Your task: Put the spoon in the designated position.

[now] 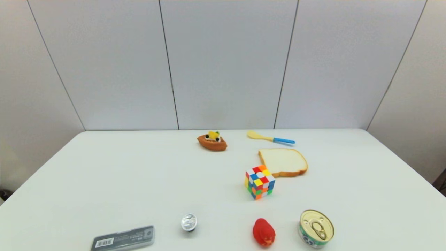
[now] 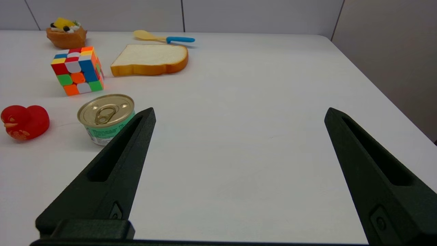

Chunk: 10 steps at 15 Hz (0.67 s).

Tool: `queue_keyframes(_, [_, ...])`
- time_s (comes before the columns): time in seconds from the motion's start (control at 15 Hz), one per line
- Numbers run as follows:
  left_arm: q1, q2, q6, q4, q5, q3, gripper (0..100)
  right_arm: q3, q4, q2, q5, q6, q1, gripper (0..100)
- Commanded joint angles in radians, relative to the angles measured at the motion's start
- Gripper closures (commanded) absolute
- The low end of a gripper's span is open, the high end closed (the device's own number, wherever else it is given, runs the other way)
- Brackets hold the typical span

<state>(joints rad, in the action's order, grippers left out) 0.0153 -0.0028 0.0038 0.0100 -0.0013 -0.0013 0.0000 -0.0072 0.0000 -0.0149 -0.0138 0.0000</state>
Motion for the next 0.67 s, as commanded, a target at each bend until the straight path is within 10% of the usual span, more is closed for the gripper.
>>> queue_keyframes(0.07, [0.0, 0.001, -0.001, 0.001, 0.0, 0.0, 0, 0.0, 0.0, 0.002, 0.007, 0.006, 0.0, 0])
queue_keyframes(0.67, [0.0, 0.001, -0.001, 0.001, 0.0, 0.0, 0, 0.0, -0.002, 0.002, 0.015, 0.011, 0.0, 0])
